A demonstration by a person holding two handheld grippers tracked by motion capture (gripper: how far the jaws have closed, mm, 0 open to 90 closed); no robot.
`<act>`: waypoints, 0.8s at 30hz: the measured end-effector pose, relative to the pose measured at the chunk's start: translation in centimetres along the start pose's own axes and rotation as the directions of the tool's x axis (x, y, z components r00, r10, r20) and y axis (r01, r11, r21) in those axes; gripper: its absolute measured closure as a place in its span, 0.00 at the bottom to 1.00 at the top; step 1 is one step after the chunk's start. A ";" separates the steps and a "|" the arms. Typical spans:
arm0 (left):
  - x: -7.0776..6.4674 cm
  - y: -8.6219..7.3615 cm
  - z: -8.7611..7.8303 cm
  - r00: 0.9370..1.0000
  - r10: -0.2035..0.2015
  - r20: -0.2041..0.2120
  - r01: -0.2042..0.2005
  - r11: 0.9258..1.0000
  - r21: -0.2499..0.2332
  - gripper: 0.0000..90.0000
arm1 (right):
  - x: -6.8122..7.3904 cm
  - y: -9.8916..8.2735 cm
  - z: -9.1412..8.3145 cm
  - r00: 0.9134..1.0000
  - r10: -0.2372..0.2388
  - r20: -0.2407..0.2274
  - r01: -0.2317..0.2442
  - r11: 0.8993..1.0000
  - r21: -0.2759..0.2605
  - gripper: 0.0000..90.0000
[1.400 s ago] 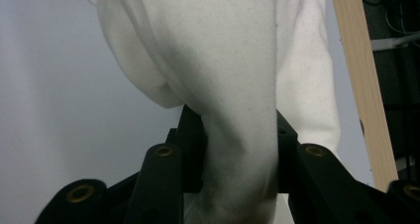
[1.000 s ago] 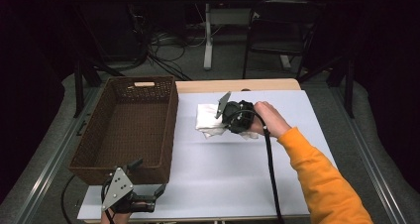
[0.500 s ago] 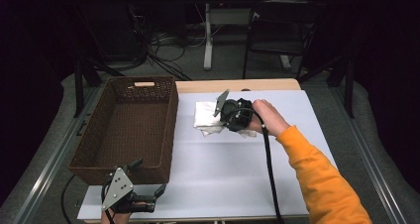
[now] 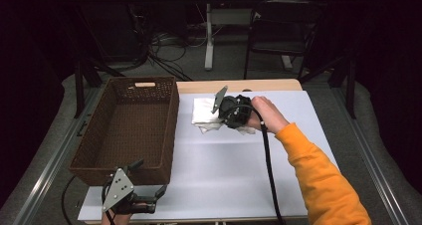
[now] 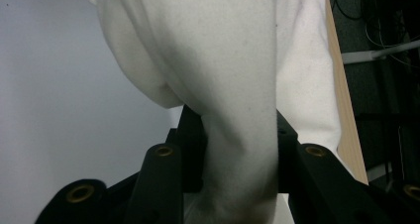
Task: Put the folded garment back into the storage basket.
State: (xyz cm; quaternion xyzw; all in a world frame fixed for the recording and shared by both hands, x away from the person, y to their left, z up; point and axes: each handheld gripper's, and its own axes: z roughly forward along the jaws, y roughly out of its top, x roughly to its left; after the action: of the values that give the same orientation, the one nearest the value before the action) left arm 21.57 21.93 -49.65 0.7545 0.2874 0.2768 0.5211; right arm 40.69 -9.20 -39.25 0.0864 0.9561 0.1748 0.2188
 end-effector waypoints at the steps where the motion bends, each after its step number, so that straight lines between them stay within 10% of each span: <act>1: 0.0 0.0 0.0 1.000 0.000 0.001 0.000 1.000 0.000 0.00 | 0.0 0.0 0.0 1.000 0.002 0.001 -0.002 1.000 -0.002 0.75; 24: 0.0 0.0 0.0 1.000 0.000 0.001 0.000 1.000 -0.001 0.00 | -0.6 0.8 0.1 1.000 -0.007 0.021 0.007 1.000 0.003 0.75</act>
State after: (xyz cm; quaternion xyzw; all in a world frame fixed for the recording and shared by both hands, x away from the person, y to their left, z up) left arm 21.59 21.94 -49.67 0.7544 0.2872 0.2765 0.5215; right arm 41.29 -8.58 -38.81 0.0851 0.9543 0.1718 0.2295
